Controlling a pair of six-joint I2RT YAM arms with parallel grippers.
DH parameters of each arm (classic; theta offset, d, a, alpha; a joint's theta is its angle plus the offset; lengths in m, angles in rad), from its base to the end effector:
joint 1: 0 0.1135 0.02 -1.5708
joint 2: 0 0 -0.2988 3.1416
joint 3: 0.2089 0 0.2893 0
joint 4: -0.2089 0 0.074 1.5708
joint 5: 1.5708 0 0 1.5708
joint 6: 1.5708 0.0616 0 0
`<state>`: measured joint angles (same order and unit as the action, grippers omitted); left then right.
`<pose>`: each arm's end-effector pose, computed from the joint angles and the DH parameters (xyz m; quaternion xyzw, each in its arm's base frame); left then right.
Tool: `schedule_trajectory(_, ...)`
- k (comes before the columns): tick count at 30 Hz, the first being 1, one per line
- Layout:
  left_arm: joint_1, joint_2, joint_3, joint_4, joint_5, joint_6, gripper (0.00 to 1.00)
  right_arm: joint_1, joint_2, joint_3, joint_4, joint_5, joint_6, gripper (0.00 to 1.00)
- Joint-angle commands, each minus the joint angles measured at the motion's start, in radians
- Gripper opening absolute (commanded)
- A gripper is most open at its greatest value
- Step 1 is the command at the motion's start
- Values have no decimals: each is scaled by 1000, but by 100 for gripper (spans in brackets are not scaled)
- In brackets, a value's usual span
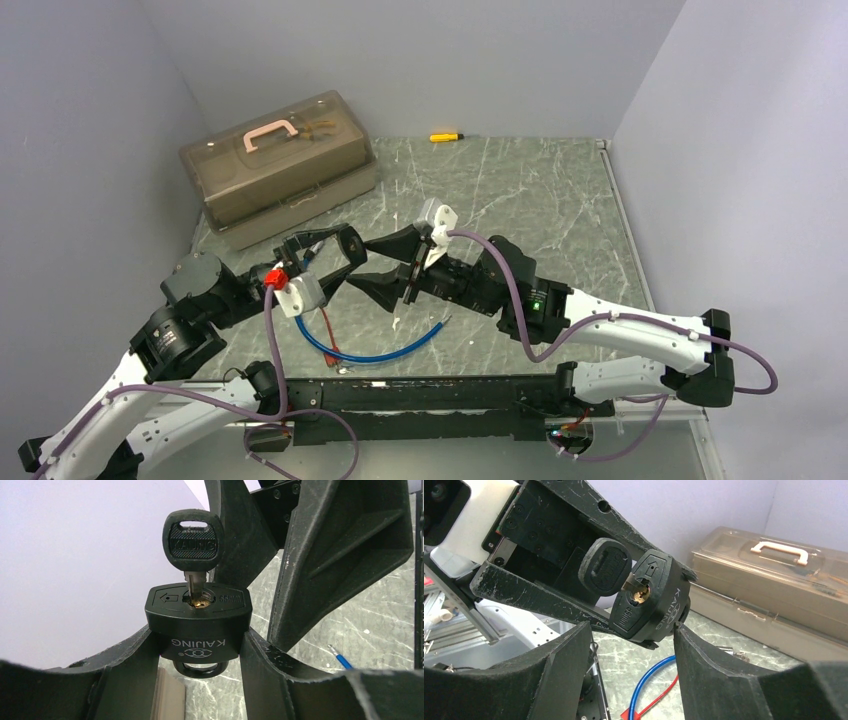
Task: Unlock with the key
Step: Unlock the lock.
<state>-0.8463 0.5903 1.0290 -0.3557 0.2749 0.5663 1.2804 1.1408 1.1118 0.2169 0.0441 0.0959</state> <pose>0.0772 -0.1124 0.4654 0.5121 0.4449 -0.1936 0.7088 0.0923 0.2993 0.4622 -0.3418 0.5384 0.4783 0.6038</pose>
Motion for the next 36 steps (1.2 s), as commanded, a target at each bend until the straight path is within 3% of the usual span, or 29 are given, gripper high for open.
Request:
schedule_trajectory(1, -21, -4, -9, 37, 168, 30, 0, -44, 15, 62, 148, 116, 45, 63)
schedule_trajectory(11, -21, 13, -3, 58, 100, 10, 0, -41, 71, 77, 201, 235, 10, 63)
schedule_trajectory(18, -21, 14, -4, 49, 94, -9, 0, -18, 97, 75, 266, 411, -78, 64)
schedule_trajectory(24, -19, 22, -1, 65, 71, -18, 0, -14, 106, 118, 214, 332, -86, 69)
schedule_trajectory(36, -8, 36, 10, 110, -73, -27, 0, 36, 21, -18, 146, 437, -20, 70)
